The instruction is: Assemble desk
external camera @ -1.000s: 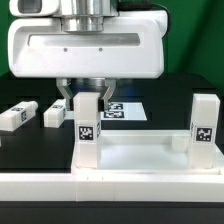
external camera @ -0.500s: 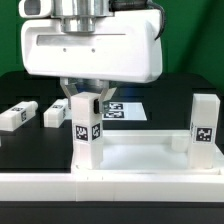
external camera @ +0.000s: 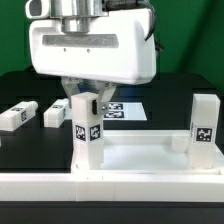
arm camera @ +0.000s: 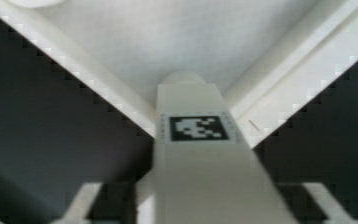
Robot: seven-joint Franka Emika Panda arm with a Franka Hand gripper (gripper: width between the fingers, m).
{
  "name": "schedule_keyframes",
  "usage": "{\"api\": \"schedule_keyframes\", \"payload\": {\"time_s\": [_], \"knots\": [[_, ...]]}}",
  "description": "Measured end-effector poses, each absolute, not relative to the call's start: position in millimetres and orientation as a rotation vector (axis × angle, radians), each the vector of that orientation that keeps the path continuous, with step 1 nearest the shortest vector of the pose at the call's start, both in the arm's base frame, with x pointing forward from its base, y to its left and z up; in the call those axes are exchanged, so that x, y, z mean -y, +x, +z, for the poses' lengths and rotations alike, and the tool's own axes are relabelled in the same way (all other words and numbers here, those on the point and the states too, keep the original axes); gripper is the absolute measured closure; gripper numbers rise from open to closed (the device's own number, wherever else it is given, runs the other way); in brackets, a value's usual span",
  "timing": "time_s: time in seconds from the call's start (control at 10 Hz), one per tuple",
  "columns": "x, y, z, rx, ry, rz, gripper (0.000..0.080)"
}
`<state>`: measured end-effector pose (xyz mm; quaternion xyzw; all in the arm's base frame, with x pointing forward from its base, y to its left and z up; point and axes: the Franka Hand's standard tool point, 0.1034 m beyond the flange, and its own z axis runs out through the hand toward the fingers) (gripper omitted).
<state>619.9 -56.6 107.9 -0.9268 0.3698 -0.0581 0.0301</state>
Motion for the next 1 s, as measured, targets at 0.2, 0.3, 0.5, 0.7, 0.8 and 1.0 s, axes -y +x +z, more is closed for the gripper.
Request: {"api": "schedule_keyframes", "payload": {"time_s": [0.2,0.3,0.5,0.7,0.8,1.0], "knots": [[55.9,619.8,107.7,-1.019,-2.914,-0.183,0.0258],[53.1,620.0,107.6,-0.887,-2.967,-0.186,0.0172],[52.1,620.2,107.7,-0.634,-3.041,-0.192,0.0156],[48.6,622.4,109.5,-0.412,-3.085,-0.196,0.0151],[48.2,622.7,109.7,-0.252,-3.111,-0.198,0.0151],[50.0,623.8,110.9,0.054,-3.140,-0.196,0.0151]]}}
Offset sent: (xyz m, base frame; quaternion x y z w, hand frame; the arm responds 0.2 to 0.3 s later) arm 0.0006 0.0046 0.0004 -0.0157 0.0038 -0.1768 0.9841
